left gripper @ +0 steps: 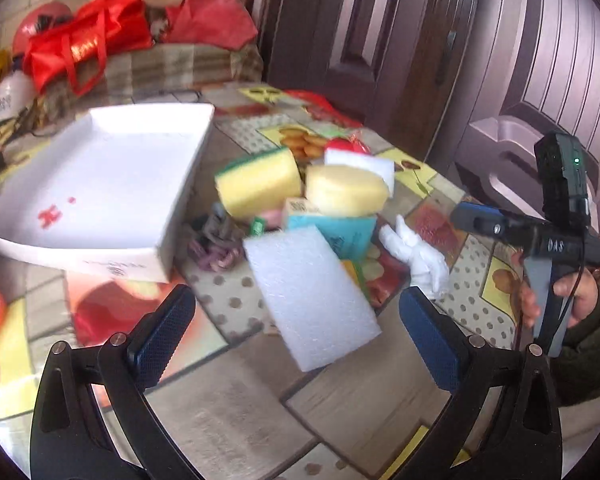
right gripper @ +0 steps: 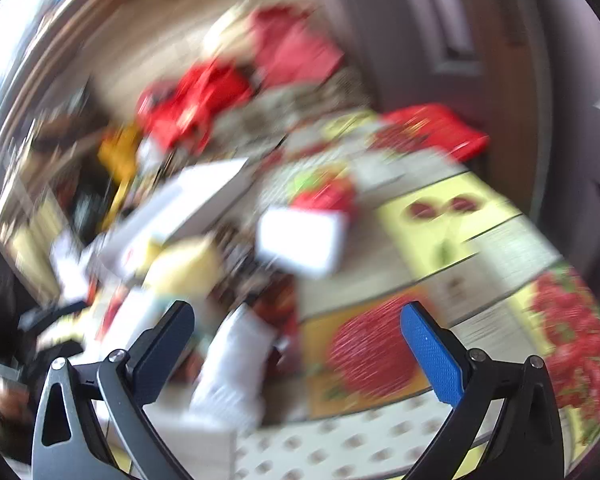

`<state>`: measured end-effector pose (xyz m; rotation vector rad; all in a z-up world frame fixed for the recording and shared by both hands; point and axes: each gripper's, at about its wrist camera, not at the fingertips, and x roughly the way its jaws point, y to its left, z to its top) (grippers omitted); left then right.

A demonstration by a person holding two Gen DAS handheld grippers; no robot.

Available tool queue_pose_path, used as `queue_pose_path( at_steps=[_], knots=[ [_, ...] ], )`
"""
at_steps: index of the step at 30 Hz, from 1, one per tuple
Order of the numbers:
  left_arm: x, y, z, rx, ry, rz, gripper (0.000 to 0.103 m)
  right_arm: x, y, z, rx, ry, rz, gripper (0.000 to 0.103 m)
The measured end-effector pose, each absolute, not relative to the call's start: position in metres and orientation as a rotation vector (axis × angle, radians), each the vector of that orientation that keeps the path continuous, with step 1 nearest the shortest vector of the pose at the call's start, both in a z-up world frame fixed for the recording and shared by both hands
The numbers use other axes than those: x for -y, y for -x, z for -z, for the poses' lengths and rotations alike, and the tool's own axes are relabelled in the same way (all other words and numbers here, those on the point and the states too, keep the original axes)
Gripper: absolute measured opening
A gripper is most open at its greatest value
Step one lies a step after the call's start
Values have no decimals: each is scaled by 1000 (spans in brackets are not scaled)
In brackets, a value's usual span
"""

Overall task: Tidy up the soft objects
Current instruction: 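Grasp the white foam block with left tool while right tool grasps white cloth, then carry foam block and white cloth over the white box and open both tools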

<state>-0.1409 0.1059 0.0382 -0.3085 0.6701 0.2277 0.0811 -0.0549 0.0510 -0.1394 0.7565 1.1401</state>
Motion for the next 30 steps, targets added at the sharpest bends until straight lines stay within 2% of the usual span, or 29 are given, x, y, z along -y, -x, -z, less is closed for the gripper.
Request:
queue_pose_path(
  at_steps=[3,6,8,9,10,12,13,14,19,23,26,30],
  knots=[
    [-100,124,-30,-711,281,-248,102,40,-67,-42,-776,206,-1175,103],
    [-101,110,-20,-756,298,-243,89,33,-61,-38,-806,263,-1192,94],
    [-102,104,-15,-771,312,-225,72,23,-60,-31,-830,299,-1195,87],
    [-102,104,-13,-773,321,-213,60,20,-60,-27,-847,317,-1197,79],
    [-103,106,-14,-765,330,-207,60,17,-60,-24,-865,336,-1196,70],
    [-103,110,-17,-746,324,-211,59,15,-59,-21,-856,367,-1195,65],
    [-103,113,-20,-733,316,-211,58,14,-57,-22,-851,388,-1203,47],
    [-102,118,-23,-713,305,-216,58,16,-55,-23,-850,398,-1216,40],
    [-100,155,-48,-524,153,-338,58,37,-55,-40,-765,285,-1257,38],
    [-110,192,-63,-317,34,-531,58,77,-45,-87,-493,63,-1247,39],
    [-126,205,-64,-261,52,-616,58,96,-39,-104,-306,-55,-1182,39],
    [-153,209,-57,-279,153,-659,58,86,-42,-97,-235,-60,-1101,39]
  ],
)
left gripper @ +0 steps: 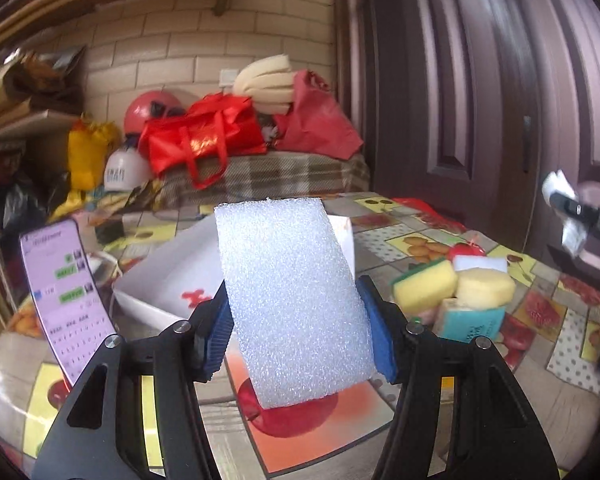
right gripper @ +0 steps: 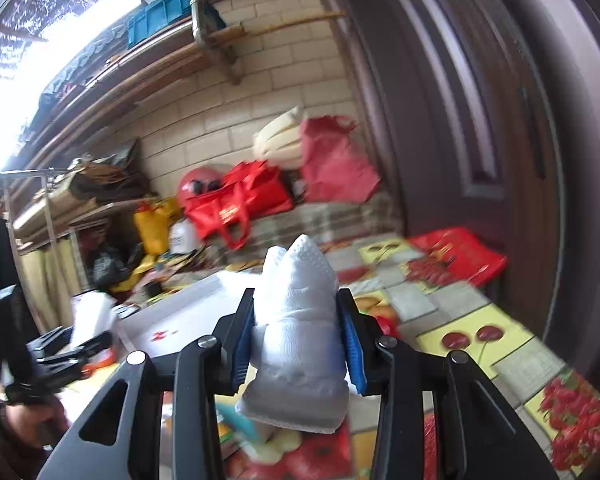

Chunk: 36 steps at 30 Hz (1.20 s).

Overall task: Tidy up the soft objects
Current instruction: 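Carry foam block and white cloth over the white box and open both tools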

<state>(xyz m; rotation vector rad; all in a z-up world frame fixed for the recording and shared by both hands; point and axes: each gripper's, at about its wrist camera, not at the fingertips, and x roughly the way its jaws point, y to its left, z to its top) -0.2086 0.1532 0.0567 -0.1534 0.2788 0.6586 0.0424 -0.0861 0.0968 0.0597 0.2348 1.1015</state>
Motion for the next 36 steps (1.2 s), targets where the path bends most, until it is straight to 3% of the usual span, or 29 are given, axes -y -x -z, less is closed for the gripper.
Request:
queue_pose_path(
  at_steps=[5,24,36],
  knots=[
    [-162,212,-55,-259,130,-721,59,65,-49,-80,-347,-37,-1118,39],
    [-201,199,-57,-264,100,-803,59,-54,67,-74,-338,136,-1415,38],
    [-256,164,-51,-346,160,-836,59,-122,48,-62,-424,114,-1287,38]
  ],
)
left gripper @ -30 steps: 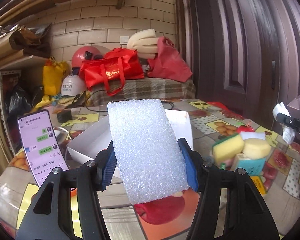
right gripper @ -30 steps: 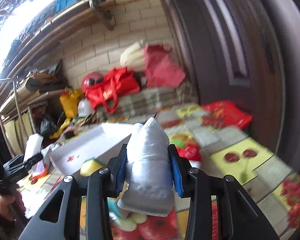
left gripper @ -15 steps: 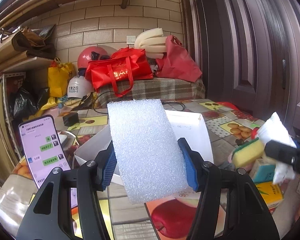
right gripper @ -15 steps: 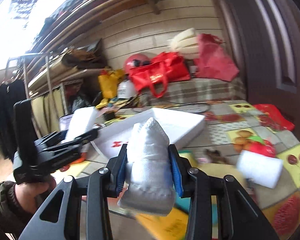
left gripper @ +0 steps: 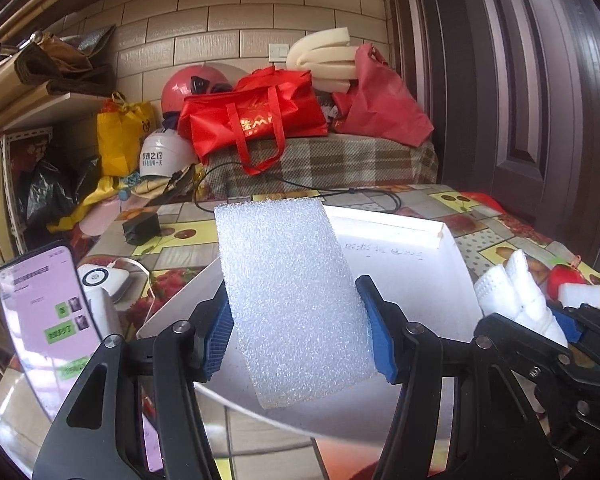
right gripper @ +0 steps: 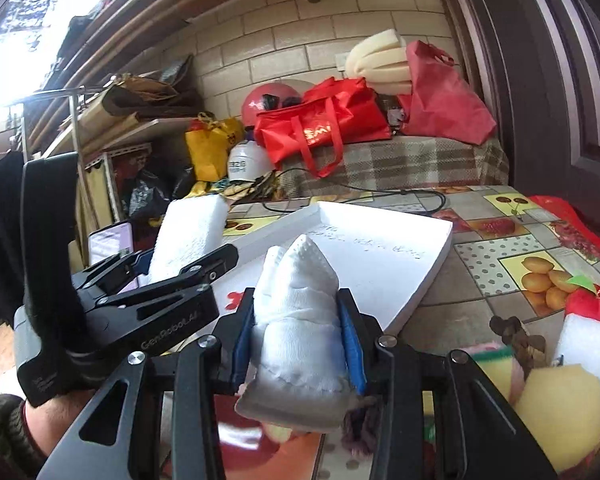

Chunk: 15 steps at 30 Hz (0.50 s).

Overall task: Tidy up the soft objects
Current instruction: 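Carry foam block and white cloth over the white box and open both tools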

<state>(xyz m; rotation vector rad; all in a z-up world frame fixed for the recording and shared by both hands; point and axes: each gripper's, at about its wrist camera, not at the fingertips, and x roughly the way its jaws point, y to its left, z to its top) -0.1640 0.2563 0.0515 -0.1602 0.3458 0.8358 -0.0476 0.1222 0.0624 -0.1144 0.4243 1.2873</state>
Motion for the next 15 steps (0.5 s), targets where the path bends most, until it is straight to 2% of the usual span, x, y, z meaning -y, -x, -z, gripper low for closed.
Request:
queue_pose_path(
  at_steps=[15],
  knots=[
    [-304,143,-42,-442,313,-861,59,-172,36,-56,-519,169,-1210,40]
  ],
)
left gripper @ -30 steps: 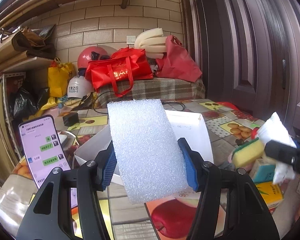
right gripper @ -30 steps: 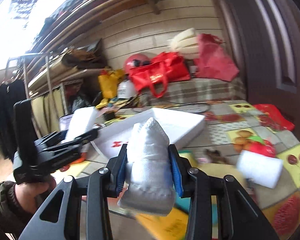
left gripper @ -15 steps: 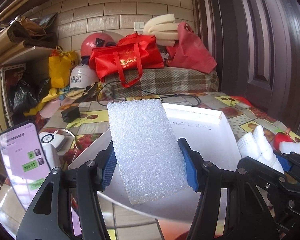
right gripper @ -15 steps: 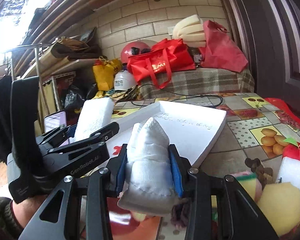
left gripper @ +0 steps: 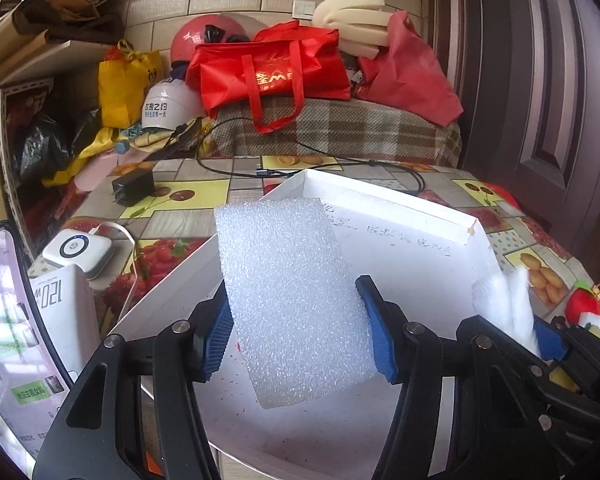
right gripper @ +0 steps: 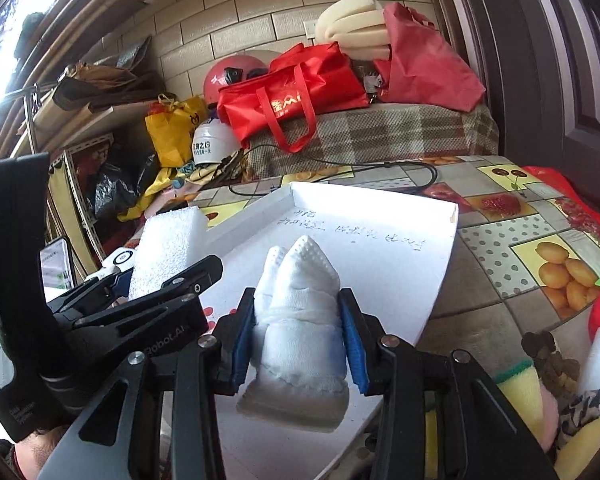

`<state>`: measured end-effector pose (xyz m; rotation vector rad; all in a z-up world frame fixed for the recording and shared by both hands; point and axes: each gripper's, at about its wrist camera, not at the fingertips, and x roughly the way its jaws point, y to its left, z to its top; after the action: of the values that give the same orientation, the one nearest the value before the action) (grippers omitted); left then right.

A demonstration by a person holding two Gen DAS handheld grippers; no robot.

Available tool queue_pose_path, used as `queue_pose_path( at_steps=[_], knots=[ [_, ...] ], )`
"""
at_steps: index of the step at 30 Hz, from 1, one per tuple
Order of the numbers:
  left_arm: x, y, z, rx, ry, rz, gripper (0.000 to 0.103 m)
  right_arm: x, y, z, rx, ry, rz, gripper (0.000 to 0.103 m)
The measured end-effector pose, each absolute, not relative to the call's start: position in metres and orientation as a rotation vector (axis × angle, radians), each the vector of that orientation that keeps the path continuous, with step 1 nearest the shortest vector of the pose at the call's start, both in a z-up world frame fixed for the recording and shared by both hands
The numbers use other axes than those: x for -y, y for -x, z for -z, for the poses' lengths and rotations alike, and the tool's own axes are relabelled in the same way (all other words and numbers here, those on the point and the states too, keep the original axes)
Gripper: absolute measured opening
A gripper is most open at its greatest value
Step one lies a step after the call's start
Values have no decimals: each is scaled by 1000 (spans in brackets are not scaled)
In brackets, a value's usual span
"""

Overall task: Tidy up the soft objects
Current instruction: 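Carry foam block and white cloth over the white box and open both tools, then grasp the yellow tissue pack with left tool while right tool grasps yellow round sponge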

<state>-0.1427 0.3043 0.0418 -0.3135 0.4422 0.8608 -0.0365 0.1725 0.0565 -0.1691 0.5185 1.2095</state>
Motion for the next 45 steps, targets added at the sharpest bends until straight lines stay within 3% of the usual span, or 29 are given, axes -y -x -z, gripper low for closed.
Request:
queue_pose_path(
  at_steps=[2,3,6,7,13,23,29,37,40,45],
  knots=[
    [-304,145,-43,-433,317,-881,61,-173,38,-57,-515,177,-1195,44],
    [-306,148,-43,-422,328,-886,63,-171,36,-57,-513,167,-1178,53],
    [-311,159,-43,-387,377,-893,90,-165,33,-60,-502,131,-1156,83],
    [-312,161,-43,-377,387,-899,95,-162,33,-61,-492,119,-1164,89],
    [-304,164,-49,-343,350,-901,102,-151,43,-67,-427,106,-1149,89],
    [-273,180,-60,-209,243,-884,103,-121,52,-70,-373,78,-1173,89],
    [-251,184,-59,-239,237,-772,103,-91,54,-67,-407,112,-1285,89],
    [-156,158,-58,-379,104,-354,102,14,24,-85,-242,43,-1194,90],
    [-115,142,-55,-466,41,-188,102,33,-9,-84,-311,34,-1131,90],
    [-84,117,-45,-600,-2,-121,102,29,-53,-66,-579,-4,-1153,90]
  ],
)
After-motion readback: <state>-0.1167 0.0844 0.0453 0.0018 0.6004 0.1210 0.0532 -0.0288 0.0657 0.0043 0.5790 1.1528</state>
